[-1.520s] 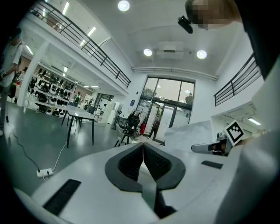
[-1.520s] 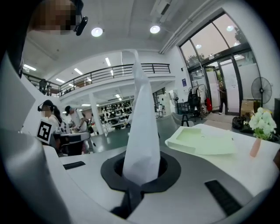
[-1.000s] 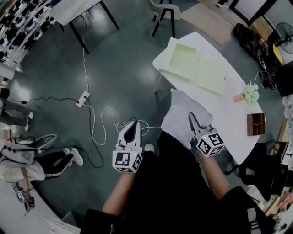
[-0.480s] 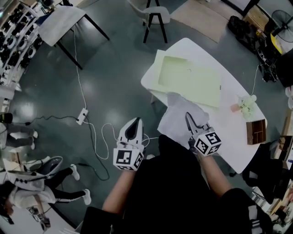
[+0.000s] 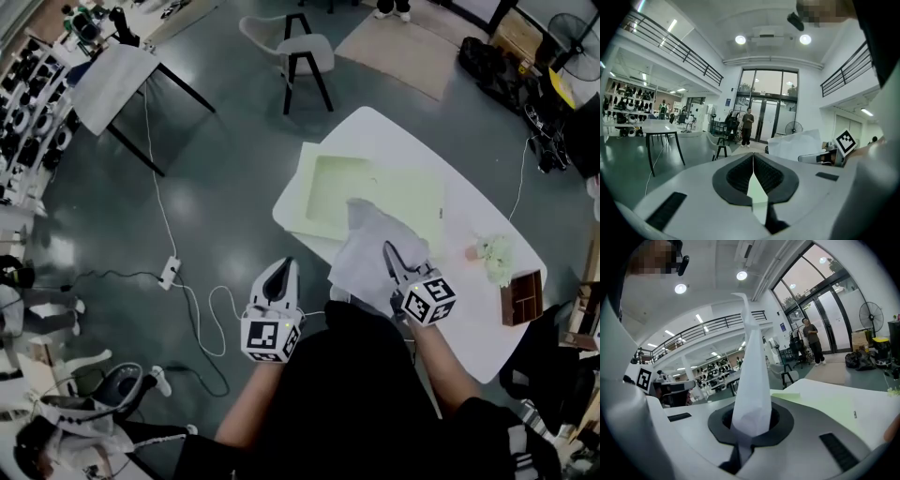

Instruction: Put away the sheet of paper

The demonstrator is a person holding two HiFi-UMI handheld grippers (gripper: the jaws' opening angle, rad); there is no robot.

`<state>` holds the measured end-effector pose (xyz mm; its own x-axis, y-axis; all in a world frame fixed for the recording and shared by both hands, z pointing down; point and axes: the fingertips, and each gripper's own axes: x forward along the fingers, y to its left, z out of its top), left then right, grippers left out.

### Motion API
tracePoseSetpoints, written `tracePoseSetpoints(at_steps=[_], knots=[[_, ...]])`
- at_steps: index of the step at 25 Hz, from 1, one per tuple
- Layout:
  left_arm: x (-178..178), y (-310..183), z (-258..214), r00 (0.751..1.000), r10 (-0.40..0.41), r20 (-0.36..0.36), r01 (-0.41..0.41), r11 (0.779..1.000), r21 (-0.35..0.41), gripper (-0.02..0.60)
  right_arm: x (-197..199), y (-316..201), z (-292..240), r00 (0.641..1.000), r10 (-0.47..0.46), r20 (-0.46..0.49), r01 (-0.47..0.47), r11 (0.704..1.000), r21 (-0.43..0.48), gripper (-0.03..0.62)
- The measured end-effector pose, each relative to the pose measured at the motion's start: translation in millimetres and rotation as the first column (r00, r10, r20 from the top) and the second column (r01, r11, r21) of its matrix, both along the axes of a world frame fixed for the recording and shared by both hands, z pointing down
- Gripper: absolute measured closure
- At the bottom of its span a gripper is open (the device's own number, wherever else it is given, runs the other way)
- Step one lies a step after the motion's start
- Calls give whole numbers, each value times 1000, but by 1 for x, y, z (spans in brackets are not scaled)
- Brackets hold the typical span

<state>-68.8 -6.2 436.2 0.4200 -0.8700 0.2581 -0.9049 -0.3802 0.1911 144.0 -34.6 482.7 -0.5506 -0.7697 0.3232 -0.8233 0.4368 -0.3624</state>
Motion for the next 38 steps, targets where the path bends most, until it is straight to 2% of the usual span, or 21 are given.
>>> tracePoseSetpoints(at_steps=[6,14,21,28,34,38], knots=[[17,-29,8,1000,-8,25,8,1000,-18,577,27,-39,16,1000,-5,-29,5,1000,-3,595],[43,-57,6,999,-7,38,7,1000,9,577,78,-83,43,999,15,-46,-17,999,-40,595],[45,-73,9,999,-6,37,5,1000,10,577,84,-112,88,1000,-13,-16,10,987,-158,595],[60,-81,29,1000,19,12,-19,999,-36,577,92,-131,133,1000,3,-1,-3,954,-300,595],[49,-98,36,999,-35,-13,35,998,-51,577,90,-147,146,1000,-7,-14,2,943,-334,595],[55,-100,42,1000,-23,-12,22,997,-70,577,93,-150,161,993,-56,-102,18,941,-339,595]])
